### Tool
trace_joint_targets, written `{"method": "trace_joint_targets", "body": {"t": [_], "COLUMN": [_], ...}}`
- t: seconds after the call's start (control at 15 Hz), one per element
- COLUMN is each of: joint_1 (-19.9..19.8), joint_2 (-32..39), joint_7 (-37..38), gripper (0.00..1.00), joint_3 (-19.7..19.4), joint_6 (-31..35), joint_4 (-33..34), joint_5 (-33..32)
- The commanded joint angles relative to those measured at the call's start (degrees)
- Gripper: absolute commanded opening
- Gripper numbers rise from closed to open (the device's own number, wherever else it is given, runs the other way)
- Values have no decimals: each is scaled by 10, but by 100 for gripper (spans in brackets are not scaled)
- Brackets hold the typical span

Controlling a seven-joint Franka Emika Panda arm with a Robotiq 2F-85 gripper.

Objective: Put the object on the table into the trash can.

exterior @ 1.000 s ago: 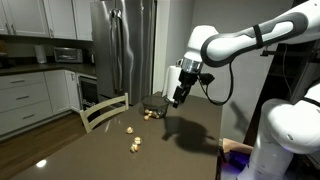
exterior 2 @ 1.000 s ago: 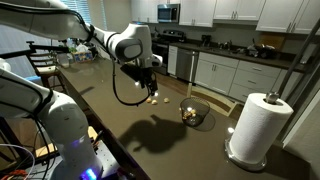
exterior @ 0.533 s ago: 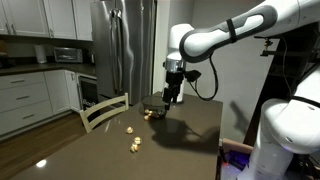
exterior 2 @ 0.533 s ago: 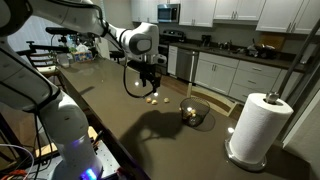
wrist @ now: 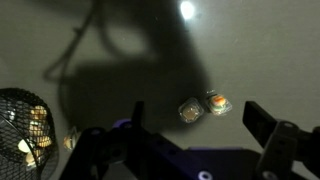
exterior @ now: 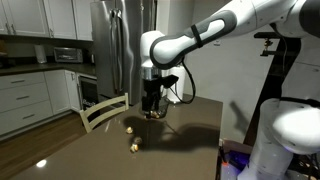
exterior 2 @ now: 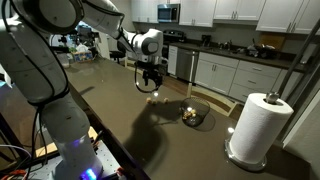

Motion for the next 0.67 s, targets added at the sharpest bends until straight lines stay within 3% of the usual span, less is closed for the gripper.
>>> {"method": "trace_joint_targets", "body": {"t": [0.0, 0.6], "joint_1": [5, 1], "joint_2": [61, 90], "joint_7": [6, 5], "gripper": [100, 100], "joint_3": [4, -1], "joint_6": [23, 71], "joint_4": [49, 52], "joint_5": [-10, 3]}}
